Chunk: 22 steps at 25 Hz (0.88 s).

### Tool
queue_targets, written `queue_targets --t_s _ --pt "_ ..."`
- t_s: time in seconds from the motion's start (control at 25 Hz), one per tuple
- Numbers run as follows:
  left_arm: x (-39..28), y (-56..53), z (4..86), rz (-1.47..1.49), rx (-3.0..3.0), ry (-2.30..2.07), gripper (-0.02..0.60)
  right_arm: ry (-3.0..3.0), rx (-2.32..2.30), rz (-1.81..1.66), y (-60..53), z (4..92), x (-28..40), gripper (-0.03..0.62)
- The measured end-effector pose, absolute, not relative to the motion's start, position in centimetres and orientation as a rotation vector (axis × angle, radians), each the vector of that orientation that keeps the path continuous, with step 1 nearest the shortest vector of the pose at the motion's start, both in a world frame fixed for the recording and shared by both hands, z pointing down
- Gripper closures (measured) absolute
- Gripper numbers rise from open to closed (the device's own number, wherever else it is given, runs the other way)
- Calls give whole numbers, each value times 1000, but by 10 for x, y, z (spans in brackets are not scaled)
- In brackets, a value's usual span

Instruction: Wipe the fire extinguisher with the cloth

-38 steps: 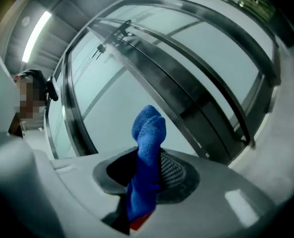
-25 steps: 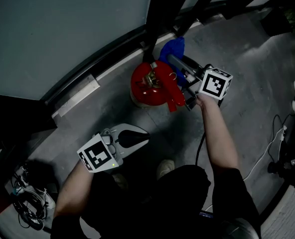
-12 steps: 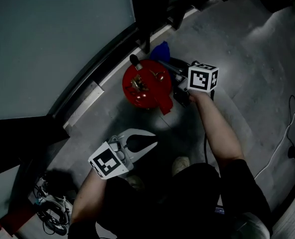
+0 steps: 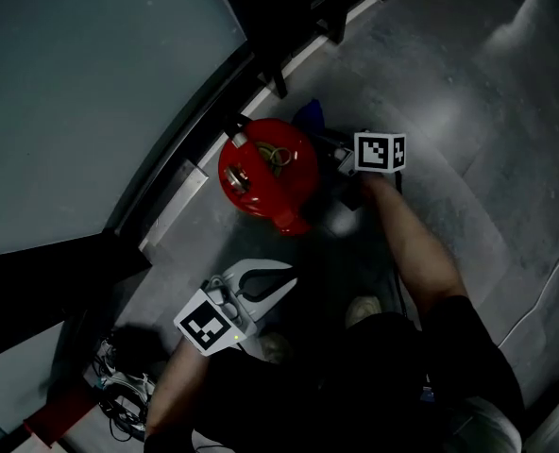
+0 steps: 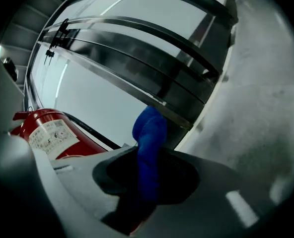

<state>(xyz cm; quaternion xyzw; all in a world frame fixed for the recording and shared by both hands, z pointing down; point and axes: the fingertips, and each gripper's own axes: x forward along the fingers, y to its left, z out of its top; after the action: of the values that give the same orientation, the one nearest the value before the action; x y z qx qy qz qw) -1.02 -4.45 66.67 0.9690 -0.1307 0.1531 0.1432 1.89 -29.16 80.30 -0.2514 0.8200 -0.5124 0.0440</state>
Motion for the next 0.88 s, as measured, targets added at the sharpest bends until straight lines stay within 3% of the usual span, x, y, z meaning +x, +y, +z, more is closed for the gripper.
queue_targets --t_s 0.88 --pt "-29 -45 688 495 2698 -417 552 2656 -1261 -1829 -262 948 47 487"
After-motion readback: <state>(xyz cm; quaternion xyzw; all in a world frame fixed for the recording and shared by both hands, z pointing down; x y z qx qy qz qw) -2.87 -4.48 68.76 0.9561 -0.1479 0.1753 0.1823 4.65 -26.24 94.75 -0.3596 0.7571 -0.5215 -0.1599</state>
